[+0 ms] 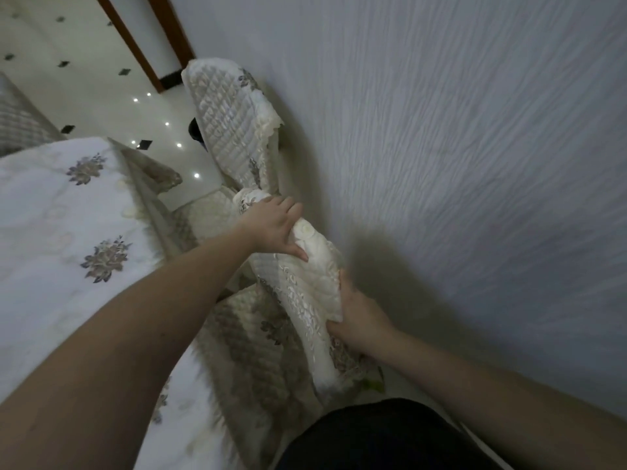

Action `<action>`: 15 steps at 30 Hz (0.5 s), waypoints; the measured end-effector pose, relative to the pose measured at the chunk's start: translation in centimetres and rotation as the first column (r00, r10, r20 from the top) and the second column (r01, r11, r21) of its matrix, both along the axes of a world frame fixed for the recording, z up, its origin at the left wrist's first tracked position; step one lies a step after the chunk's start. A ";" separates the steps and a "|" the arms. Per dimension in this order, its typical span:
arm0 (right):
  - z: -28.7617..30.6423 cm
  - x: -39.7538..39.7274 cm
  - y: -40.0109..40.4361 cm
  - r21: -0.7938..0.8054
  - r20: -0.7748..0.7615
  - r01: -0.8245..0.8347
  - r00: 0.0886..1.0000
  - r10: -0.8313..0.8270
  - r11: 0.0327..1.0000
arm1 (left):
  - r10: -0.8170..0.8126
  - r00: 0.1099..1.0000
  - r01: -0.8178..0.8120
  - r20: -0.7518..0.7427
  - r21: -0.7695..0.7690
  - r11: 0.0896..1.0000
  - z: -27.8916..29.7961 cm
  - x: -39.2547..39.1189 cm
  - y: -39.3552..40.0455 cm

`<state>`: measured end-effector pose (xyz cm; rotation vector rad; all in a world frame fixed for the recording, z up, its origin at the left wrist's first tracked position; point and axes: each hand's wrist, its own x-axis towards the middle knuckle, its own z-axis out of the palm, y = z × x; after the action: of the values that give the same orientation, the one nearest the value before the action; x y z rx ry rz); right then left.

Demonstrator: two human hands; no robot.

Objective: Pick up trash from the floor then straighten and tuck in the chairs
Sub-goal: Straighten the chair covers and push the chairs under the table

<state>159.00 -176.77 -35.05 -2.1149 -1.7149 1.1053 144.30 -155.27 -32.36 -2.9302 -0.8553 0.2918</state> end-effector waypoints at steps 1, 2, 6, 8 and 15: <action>-0.1 0.1 0.1 -0.002 0.019 -0.031 0.999 0.031 1.000 | -0.003 1.000 0.003 0.012 -0.005 1.000 0.0 -0.1 0.0; -0.2 0.2 0.3 -0.008 0.028 -0.056 0.998 0.056 0.998 | -0.004 1.000 0.005 0.022 -0.009 1.000 -0.1 -0.1 0.0; 0.1 0.0 0.9 -0.021 0.034 -0.130 0.991 0.130 0.991 | 0.014 1.000 -0.014 0.004 -0.016 1.000 0.1 -0.8 0.3; 0.3 -0.4 1.3 -0.019 0.052 -0.174 0.983 0.175 0.984 | 0.030 0.999 -0.030 -0.014 -0.011 0.999 0.3 -1.5 0.6; 0.6 -1.1 2.5 -0.069 0.073 -0.261 0.961 0.266 0.963 | 0.086 0.996 -0.086 0.023 0.001 0.996 0.0 -3.5 0.0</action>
<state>157.92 -174.28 -34.46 -2.0339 -2.0761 1.1635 140.81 -155.23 -32.34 -2.9052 -0.9867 0.2632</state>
